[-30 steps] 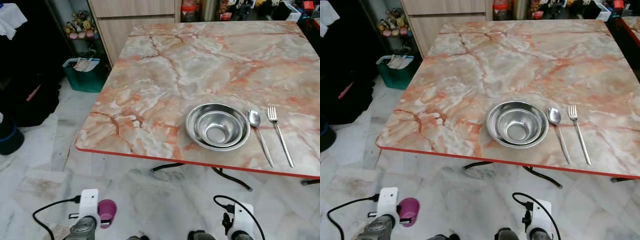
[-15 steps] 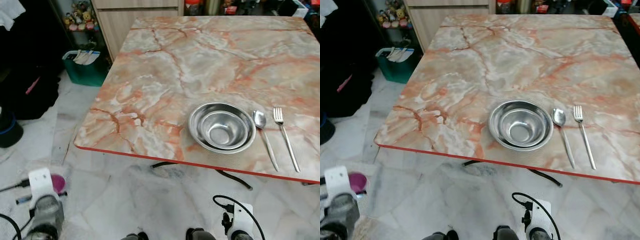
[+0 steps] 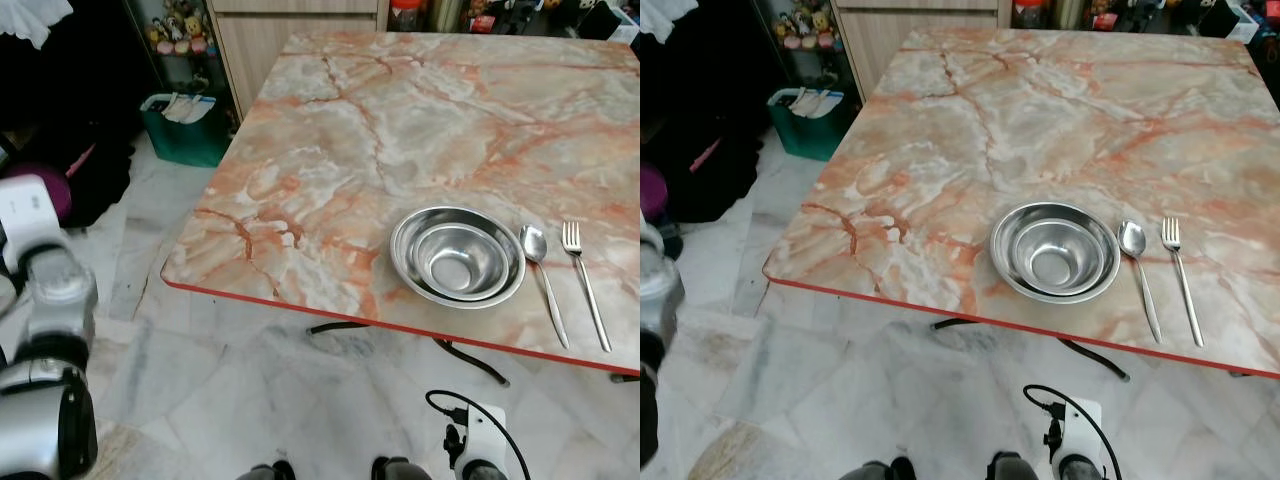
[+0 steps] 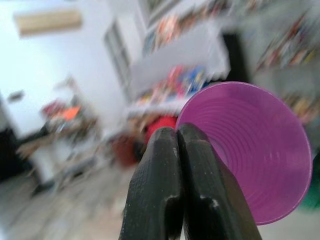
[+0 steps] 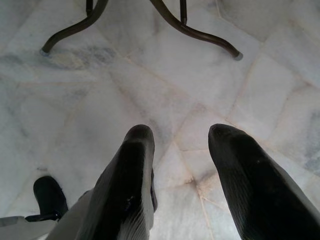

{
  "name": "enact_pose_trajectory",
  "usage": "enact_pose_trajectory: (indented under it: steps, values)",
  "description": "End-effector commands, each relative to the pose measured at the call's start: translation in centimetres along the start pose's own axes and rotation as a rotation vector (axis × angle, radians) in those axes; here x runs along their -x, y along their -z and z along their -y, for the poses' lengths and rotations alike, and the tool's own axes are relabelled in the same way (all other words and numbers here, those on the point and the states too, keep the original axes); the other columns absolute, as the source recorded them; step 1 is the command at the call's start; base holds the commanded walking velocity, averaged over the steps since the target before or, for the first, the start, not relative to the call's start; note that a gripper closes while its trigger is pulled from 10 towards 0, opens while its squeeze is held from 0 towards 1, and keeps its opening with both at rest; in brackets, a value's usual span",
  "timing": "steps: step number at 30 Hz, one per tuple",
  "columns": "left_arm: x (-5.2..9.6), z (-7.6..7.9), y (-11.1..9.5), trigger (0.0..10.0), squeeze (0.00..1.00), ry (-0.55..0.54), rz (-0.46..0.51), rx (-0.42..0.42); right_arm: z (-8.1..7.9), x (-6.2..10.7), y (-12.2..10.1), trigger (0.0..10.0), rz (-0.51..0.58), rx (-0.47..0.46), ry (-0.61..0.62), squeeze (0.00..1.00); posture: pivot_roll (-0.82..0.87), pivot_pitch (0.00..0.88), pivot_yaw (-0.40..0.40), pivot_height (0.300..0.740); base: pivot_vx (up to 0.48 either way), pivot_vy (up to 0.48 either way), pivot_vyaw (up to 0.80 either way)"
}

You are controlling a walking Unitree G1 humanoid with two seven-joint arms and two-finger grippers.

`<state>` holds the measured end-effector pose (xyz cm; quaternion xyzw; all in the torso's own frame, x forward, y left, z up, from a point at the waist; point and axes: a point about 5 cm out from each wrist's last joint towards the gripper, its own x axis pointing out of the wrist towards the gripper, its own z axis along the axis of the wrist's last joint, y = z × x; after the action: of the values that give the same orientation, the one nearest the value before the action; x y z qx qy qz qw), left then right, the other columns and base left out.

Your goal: Setting the table

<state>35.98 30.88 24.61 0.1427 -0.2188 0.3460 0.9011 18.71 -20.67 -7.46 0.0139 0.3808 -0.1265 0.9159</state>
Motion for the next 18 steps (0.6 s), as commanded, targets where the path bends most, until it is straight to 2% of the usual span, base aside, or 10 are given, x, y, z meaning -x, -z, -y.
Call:
enact_pose_trajectory:
  steps: [1, 2, 4, 8, 9, 12, 13, 15, 18]
  values:
    - [-0.3, 1.3, -1.0, 10.0, 0.00, 0.097, 0.005, 0.067, 0.2, 0.3, 1.2, 10.0, -0.038, -0.005, 0.006, 0.00, -0.11, 0.173, 0.063, 0.740, 0.000, 0.000, 0.00]
    - [-0.3, 1.3, -1.0, 10.0, 0.00, 0.097, 0.005, 0.067, 0.2, 0.3, 1.2, 10.0, -0.038, -0.005, 0.006, 0.00, -0.11, 0.173, 0.063, 0.740, 0.000, 0.000, 0.00]
    - [-0.8, 4.1, -3.6, 10.0, 0.00, 0.257, 0.027, 0.209, 0.3, 0.5, 1.6, 10.0, -0.052, -0.003, 0.007, 0.00, -0.12, 0.174, 0.064, 0.740, 0.000, 0.000, 0.00]
    - [-0.7, 7.2, -6.2, 10.0, 0.00, 0.389, 0.012, 0.357, 0.4, 0.5, 1.7, 10.0, -0.063, -0.006, 0.007, 0.00, -0.12, 0.177, 0.069, 0.740, 0.000, 0.000, 0.00]
    - [-0.7, 7.2, -6.2, 10.0, 0.00, 0.389, 0.012, 0.357, 0.4, 0.5, 1.7, 10.0, -0.063, -0.006, 0.007, 0.00, -0.12, 0.177, 0.069, 0.740, 0.000, 0.000, 0.00]
    - [-0.5, 8.6, -7.8, 10.0, 0.00, 0.449, 0.014, 0.433, 0.4, 0.5, 1.8, 10.0, -0.065, -0.008, 0.008, 0.00, -0.12, 0.179, 0.071, 0.740, 0.000, 0.000, 0.00]
    - [-0.3, 9.6, -8.5, 10.0, 0.00, 0.502, -0.005, 0.477, 0.4, 0.5, 1.8, 10.0, -0.067, -0.009, 0.009, 0.00, -0.12, 0.180, 0.072, 0.740, 0.000, 0.000, 0.00]
    - [0.0, 10.5, -8.8, 10.0, 0.00, 0.561, -0.045, 0.501, 0.4, 0.5, 1.8, 10.0, -0.069, -0.010, 0.010, 0.00, -0.12, 0.180, 0.073, 0.740, 0.000, 0.000, 0.00]
    - [1.2, 12.9, -8.6, 10.0, 0.00, 0.711, -0.188, 0.515, 0.5, 0.5, 1.9, 10.0, -0.072, -0.009, 0.012, 0.00, -0.12, 0.182, 0.076, 0.740, 0.000, 0.000, 0.00]
